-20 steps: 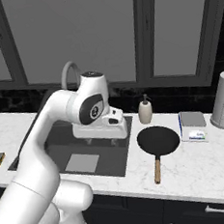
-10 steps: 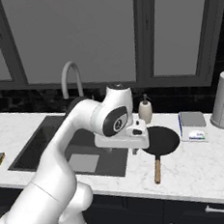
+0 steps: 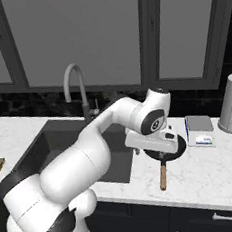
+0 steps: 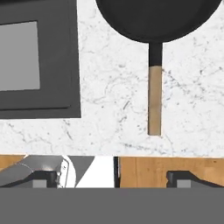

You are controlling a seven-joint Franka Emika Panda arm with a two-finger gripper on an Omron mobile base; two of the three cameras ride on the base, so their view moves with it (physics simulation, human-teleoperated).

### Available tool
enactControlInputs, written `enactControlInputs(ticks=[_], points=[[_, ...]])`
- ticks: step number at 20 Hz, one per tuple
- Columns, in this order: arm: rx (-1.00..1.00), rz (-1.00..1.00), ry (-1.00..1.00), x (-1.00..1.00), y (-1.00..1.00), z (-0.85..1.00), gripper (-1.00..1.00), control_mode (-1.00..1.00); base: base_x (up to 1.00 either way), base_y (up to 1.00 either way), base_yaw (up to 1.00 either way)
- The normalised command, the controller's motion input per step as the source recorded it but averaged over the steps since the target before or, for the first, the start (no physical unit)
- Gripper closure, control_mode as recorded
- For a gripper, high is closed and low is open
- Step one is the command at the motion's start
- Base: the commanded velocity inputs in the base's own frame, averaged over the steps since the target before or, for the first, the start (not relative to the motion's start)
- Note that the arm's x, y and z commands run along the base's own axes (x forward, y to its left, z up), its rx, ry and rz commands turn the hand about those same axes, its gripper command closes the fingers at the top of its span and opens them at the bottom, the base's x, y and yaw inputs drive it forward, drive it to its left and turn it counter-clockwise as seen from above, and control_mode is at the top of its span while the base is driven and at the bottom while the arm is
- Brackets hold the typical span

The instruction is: Pick the pan and sponge and place them into the sink. Then turn on the water.

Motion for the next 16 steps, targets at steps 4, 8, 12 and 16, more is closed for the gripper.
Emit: enactControlInputs(ticks=[4, 8, 12, 16], points=[[0.0, -0.09, 0.06, 0.73, -0.03, -0.48, -1.0, -1.0, 0.0, 0.0, 0.0], [0.0, -0.06, 0.03, 0.66, -0.07, -0.51, -1.0, -1.0, 0.0, 0.0, 0.0], [0.0, -0.02, 0.0, 0.37, -0.09, -0.5, -1.0, -1.0, 0.0, 0.0, 0.0], [0.0, 0.0, 0.0, 0.13, -0.07, -0.42, -1.0, -1.0, 0.0, 0.0, 0.0]])
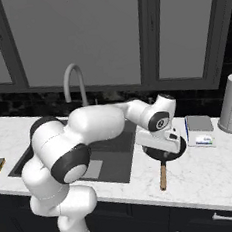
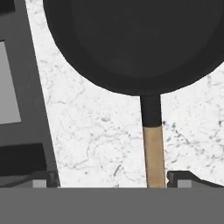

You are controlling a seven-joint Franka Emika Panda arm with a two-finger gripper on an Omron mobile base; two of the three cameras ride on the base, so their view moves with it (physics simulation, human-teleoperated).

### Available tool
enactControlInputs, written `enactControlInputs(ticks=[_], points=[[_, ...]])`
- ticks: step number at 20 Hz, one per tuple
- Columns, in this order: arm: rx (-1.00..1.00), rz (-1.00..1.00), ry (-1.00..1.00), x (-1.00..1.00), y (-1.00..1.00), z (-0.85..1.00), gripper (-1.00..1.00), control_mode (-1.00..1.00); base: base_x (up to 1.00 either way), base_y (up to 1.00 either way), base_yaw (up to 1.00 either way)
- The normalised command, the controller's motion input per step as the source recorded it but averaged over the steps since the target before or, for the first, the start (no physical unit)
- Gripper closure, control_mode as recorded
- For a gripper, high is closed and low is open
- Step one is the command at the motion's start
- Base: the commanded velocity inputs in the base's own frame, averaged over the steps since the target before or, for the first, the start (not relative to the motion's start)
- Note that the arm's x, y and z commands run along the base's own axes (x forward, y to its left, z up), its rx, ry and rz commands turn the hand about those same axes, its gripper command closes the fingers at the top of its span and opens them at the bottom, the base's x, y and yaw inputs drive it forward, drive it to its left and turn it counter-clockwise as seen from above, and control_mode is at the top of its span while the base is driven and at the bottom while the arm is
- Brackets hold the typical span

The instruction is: Pick the pan and sponge and place them into the sink. Then turn on the water.

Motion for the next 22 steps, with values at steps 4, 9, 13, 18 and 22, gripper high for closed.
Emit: enactControlInputs(ticks=[4, 9, 13, 18, 22], points=[[0.0, 0.0, 0.0, 0.0, -0.11, -0.32, -1.0, -1.0, 0.0, 0.0, 0.0], [0.0, 0.01, 0.0, 0.0, -0.06, -0.33, -1.0, -1.0, 0.0, 0.0, 0.0], [0.0, 0.01, 0.0, 0.0, -0.03, -0.34, -1.0, -1.0, 0.0, 0.0, 0.0], [0.0, 0.01, 0.0, 0.0, -0.08, -0.34, -1.0, -1.0, 0.0, 0.0, 0.0], [0.0, 0.0, 0.0, 0.0, 0.0, -0.3, -1.0, -1.0, 0.0, 0.0, 0.0]])
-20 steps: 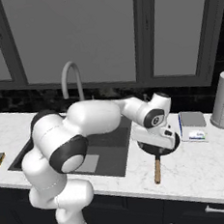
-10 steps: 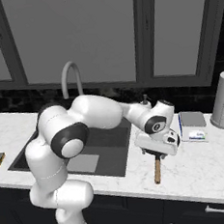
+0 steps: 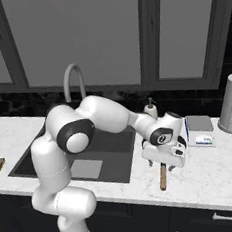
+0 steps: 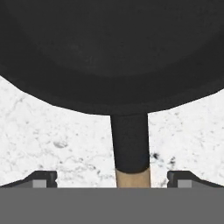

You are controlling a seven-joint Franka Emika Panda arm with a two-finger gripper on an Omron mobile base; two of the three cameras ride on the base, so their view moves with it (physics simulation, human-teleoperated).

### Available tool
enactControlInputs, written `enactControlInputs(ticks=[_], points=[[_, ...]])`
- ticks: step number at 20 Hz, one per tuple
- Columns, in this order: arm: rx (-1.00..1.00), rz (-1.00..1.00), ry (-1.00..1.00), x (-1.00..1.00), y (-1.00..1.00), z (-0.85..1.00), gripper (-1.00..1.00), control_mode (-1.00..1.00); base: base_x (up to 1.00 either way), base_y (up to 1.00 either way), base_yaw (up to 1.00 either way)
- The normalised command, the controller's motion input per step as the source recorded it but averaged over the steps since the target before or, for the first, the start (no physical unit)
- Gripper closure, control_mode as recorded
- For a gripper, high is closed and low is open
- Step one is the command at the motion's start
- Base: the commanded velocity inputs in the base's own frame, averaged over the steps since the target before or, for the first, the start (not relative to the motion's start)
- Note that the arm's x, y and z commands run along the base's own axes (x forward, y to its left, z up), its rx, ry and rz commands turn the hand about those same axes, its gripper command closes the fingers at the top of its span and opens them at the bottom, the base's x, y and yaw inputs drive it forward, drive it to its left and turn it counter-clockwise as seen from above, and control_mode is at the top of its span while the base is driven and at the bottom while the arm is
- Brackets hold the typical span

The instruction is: Pick the pan and sponge and place them into the sink. Then turn on the water.

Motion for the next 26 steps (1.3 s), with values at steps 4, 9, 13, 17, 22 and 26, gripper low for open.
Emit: enactControlInputs(ticks=[4, 9, 13, 17, 22, 26], points=[[0.0, 0.0, 0.0, 0.0, 0.0, -0.2, -1.0, -1.0, 0.0, 0.0, 0.0], [0.0, 0.0, 0.0, 0.01, 0.0, -0.14, 1.0, -1.0, 0.0, 0.0, 0.0], [-0.01, 0.0, 0.0, 0.08, 0.0, -0.25, 1.0, -1.0, 0.0, 0.0, 0.0], [-0.06, 0.0, 0.0, 0.05, 0.0, -0.35, 1.0, -1.0, 0.0, 0.0, 0.0], [-0.01, 0.0, 0.03, 0.07, -0.03, -0.14, 1.0, -1.0, 0.0, 0.0, 0.0], [0.02, 0.0, 0.0, 0.0, -0.04, 0.0, 1.0, -1.0, 0.0, 0.0, 0.0]])
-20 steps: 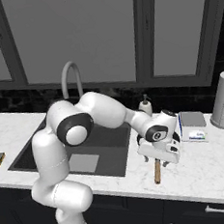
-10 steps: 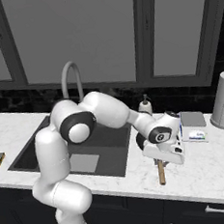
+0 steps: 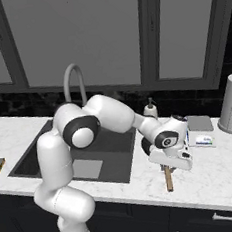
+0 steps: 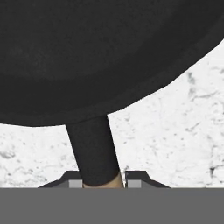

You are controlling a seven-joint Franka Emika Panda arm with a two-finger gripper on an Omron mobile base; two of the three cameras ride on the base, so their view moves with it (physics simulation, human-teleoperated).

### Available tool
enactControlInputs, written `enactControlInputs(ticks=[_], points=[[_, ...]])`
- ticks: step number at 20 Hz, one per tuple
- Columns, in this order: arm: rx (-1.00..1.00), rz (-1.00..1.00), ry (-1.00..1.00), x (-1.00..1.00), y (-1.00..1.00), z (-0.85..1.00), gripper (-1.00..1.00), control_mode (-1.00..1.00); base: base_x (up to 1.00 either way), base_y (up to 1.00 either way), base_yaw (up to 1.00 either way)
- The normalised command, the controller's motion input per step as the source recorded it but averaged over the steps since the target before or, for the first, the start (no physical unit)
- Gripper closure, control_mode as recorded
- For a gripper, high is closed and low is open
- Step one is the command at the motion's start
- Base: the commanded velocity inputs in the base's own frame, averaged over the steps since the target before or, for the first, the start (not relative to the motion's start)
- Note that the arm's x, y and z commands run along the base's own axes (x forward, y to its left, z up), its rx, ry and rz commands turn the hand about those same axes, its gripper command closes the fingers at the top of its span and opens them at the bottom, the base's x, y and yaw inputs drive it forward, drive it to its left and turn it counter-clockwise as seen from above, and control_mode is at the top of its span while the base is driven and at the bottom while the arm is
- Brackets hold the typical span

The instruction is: Pick the pan and sponge and place them into the sink. Then turn on the water.

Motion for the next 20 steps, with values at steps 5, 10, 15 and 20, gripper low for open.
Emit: enactControlInputs(ticks=[5, 10, 15, 20], points=[[0.02, 0.07, -0.08, -0.16, 0.1, 0.19, 1.0, -1.0, 0.0, 0.0, 0.0], [0.0, 0.25, -0.15, 0.01, 0.81, 0.59, 1.0, -1.0, 0.0, 0.0, 0.0], [-0.01, 0.4, 0.03, 0.39, 1.0, 0.17, 1.0, -1.0, 0.0, 0.0, 0.0], [0.0, 0.52, 0.09, 0.46, 0.97, 0.0, 1.0, -1.0, 0.0, 0.0, 0.0]])
